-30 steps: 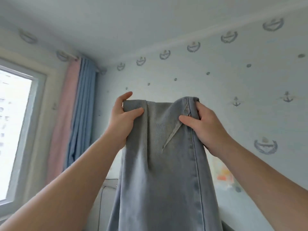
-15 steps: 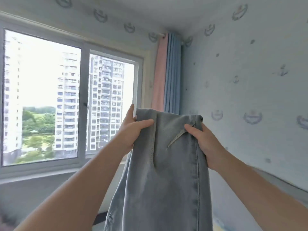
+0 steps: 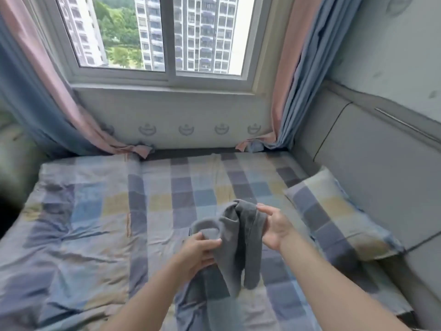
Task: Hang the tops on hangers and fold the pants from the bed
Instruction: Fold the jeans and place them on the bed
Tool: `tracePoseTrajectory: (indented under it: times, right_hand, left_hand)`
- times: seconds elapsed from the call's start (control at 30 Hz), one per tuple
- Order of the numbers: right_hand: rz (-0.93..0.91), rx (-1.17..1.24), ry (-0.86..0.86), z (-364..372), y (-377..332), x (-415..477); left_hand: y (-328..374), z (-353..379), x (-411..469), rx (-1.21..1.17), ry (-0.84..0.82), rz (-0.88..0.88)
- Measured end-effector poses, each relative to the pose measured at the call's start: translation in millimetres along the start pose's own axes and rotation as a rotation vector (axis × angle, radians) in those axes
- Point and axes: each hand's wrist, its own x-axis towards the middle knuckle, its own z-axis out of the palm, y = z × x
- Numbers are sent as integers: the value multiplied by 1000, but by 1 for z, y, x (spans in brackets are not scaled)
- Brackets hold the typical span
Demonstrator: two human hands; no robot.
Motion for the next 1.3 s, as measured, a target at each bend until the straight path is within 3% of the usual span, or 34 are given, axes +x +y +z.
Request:
tracePoseTrajectory:
  times: [0.17,0.27,0.37,0.5,0.6,0.73,0.83,1.1,1.3]
  right_hand:
    - [-66,-8,2,-52,17,1]
    - [-36,-100,-20,-83,15,-4]
    - [-65,-34,-11,-109,13,-6]
    - [-100,64,9,-139,18,-1]
    - [-83,-150,-25,-151,26,-3]
    - [152,-423,-230,-163,44,-7]
    - [214,-613,-314,-166,50,-10]
    - [163,-720,-263,-181,47,5]
    - [50,-397,29,-197,12,7]
  left_hand:
    - [-40,20,4,-92,75,106]
    - [-47,40,9,45,153,143]
    - [-47,68,17,121,210,154]
    - [-27,99,25,-134,304,74]
    - [-9,114,27,-316,319,-11]
    - [-1,131,31,-517,366,-31]
    - [-1,136,33,-634,402,-18]
    - [-18,154,32,-804,326,40]
    - [-39,122,40,-502,500,43]
